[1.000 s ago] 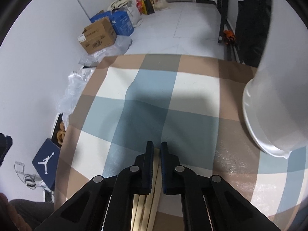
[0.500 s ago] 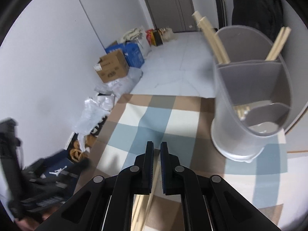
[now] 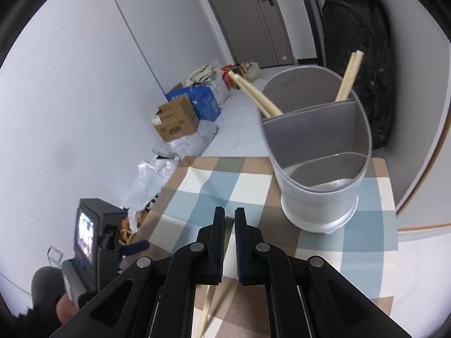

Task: Organize utensils
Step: 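Grasp a chopstick with the left gripper while the right gripper holds its chopstick, then lift both held chopsticks and carry them over the utensil holder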

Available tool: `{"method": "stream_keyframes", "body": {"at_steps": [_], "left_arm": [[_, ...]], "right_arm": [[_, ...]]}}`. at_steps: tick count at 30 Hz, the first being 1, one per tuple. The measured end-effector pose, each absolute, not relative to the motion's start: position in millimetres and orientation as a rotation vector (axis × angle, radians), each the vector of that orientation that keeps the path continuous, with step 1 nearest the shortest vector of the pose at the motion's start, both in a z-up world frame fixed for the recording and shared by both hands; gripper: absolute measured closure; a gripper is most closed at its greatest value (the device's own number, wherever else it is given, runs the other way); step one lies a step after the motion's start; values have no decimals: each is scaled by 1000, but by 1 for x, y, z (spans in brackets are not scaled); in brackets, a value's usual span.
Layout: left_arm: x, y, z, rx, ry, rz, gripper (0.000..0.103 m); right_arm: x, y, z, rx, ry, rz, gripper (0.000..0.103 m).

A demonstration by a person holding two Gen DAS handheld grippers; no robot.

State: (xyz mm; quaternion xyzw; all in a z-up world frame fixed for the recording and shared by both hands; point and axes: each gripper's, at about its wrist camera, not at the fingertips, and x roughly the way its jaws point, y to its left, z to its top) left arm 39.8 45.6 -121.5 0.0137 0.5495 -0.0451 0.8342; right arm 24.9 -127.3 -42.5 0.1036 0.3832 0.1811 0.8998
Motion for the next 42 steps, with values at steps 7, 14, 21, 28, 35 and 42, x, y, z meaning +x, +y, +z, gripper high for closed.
{"method": "stream_keyframes", "body": {"at_steps": [7,14,21,28,35,42], "left_arm": [[41,35,-129,36,1165,-83,16],[48,33,-130,39,1180,-50,15],[63,28,-131,31,1187,-52,17],[72,21,-129,24,1160,-59,39],[77,13,-125,22,1152,-89,102],[75,32,-118,-98,1125,-72,103]], "right_arm": [[17,-145,-47,259,797,375,97],[7,-155,-43,270,775,383,97],[4,-162,-38,294,751,386,97],[3,-174,-34,318,733,374,97],[4,-175,-33,314,730,365,97],[6,-175,-32,304,721,356,97]]}}
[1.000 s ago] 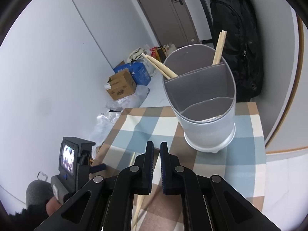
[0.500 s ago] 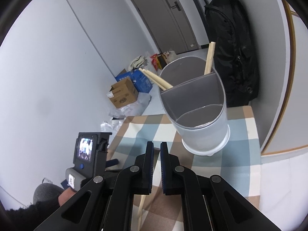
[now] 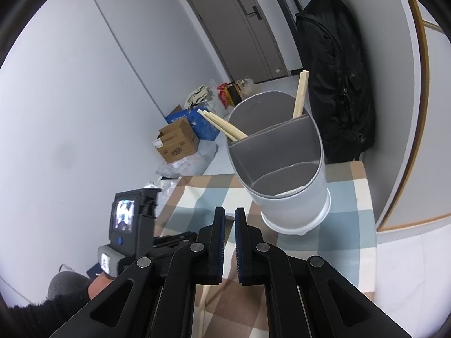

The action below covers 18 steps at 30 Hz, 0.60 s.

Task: Organize utensils
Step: 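Lift both held chopsticks and carry them over the utensil holder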

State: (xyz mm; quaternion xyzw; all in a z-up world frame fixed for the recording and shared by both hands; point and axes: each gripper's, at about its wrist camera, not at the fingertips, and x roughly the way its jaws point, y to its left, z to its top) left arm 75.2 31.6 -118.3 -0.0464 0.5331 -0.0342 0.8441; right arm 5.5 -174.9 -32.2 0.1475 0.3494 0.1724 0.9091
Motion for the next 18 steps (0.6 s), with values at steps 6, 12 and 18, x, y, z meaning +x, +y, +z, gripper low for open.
{"method": "stream_keyframes", "body": {"at_steps": [6,12,18], "left_arm": [[60,35,-81,-157,991,-84,103],[48,34,-53,-161,885,-112,103],[35,42,-35,-152,818,-147,103]], "right_arm": [[4,-168,-28,279,701,352,97],[-5,-155,-13,224,649,354,97],[-11,-152,-2,221,620,357,97]]}}
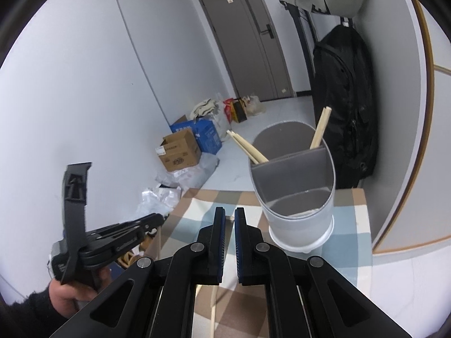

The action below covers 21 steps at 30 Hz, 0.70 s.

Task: Organize utensils
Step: 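Lift both held chopsticks and carry them over the utensil holder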

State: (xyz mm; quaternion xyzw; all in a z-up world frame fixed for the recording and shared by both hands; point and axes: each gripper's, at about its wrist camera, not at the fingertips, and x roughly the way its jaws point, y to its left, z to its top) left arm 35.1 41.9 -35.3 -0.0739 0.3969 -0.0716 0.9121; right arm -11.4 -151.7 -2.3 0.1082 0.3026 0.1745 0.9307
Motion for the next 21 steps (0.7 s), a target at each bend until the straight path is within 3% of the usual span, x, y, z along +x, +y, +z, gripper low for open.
{"method": "stream_keyframes", "body": {"at_steps": [21], "left_arm": [[22,29,48,-156,653,-269,103]], "right_arm": [[-14,-182,63,184,513,309,97]]}}
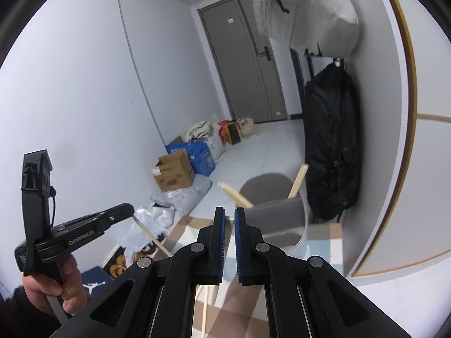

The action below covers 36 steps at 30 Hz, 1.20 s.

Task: Organize utensils
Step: 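Lift both held chopsticks and carry them over the utensil holder, then lower both held chopsticks into the holder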

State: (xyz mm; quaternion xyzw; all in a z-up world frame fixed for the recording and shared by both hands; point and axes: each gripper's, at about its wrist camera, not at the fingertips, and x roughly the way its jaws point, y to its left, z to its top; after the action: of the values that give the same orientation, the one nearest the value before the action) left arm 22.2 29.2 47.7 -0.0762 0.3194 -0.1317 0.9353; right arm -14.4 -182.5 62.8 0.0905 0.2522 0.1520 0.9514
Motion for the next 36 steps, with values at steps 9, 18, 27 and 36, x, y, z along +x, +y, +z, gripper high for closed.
{"method": "stream_keyframes", "body": {"at_steps": [9,18,27,36], "left_arm": [[27,13,98,-153,599,-356,103],[39,-12,152,-131,524,-441,103],[77,-38,163,-121,515,-476,103],[107,-53,133,-112,598,-484,103]], "right_arm": [[4,-204,100,204,469,300,97],[31,-220,148,188,416,283,97],[68,-223,174,131,395,254,97],[98,-225,163,99,420,224,97]]}}
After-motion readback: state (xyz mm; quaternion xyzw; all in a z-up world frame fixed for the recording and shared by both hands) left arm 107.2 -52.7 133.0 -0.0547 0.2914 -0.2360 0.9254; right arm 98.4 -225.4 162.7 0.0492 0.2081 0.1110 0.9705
